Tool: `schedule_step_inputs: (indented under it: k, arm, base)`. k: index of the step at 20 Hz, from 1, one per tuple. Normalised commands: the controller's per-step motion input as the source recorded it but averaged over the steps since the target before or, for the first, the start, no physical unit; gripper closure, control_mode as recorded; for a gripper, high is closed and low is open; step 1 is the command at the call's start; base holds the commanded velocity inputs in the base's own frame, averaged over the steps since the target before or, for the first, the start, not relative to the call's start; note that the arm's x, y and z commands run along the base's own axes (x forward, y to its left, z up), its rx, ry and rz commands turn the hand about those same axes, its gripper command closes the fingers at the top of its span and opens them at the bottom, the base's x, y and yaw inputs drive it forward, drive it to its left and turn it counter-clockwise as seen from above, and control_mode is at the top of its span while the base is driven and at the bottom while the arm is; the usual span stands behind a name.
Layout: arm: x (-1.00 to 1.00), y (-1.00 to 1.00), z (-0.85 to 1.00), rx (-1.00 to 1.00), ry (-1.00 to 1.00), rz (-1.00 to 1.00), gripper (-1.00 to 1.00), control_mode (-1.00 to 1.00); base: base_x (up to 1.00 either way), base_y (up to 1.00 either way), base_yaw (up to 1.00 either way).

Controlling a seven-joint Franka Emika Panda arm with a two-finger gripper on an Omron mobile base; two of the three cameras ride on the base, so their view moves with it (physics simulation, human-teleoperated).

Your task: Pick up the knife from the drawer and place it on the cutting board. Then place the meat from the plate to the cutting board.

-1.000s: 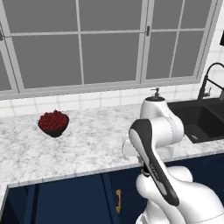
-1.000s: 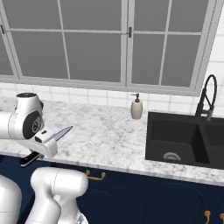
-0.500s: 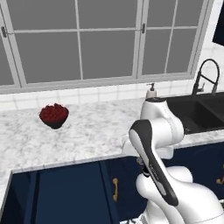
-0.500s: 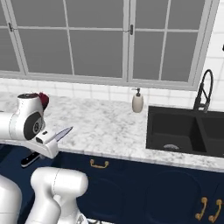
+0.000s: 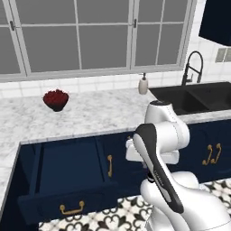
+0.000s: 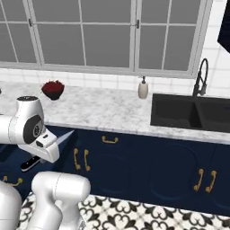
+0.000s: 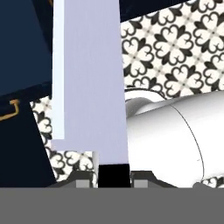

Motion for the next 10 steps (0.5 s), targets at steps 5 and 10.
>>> schedule_step_inputs:
  k: [5, 10]
  arm:
    - [0.00, 0.00, 0.00, 0.00, 0.00, 0.00, 1.00, 1.00]
    - [0.00, 0.00, 0.00, 0.00, 0.00, 0.00, 1.00, 1.00]
  base:
    - [-0.79, -0.24, 0.00]
    - [-0.72, -0.10, 0.00]
